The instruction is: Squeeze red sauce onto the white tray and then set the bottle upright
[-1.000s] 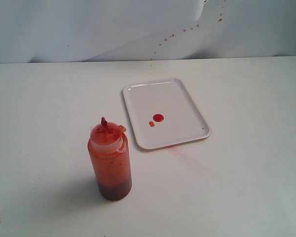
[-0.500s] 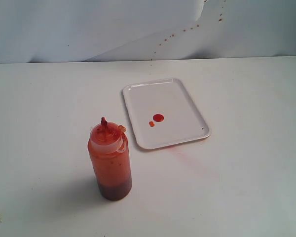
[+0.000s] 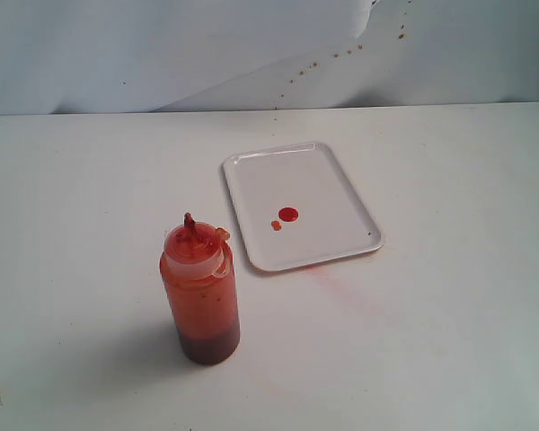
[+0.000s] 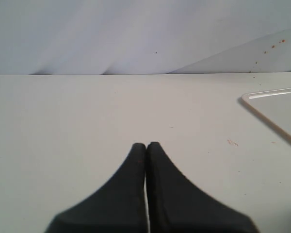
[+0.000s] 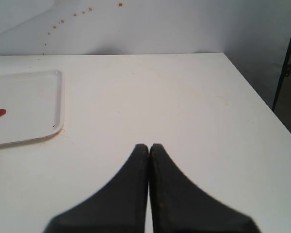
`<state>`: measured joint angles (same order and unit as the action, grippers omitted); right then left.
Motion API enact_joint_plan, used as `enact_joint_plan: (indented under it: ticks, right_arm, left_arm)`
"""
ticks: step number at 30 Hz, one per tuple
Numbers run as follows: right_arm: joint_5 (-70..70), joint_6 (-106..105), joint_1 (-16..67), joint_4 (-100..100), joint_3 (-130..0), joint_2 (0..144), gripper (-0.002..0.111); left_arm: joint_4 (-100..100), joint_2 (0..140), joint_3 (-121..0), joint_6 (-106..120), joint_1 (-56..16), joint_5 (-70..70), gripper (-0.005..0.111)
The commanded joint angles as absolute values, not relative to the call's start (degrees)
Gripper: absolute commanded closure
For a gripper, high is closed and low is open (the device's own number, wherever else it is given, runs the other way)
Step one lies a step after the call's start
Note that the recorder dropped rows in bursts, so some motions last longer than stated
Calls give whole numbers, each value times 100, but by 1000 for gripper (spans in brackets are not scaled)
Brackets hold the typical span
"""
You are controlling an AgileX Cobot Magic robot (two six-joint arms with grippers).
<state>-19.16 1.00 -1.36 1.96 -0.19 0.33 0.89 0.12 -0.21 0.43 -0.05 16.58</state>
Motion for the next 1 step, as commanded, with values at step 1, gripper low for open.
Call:
enact_joint_plan:
  ticks: [1]
  right_arm:
    - [-1905, 44, -109, 172, 0, 0, 108]
  left_arm:
    - [74, 0, 0, 50, -34, 1630, 107]
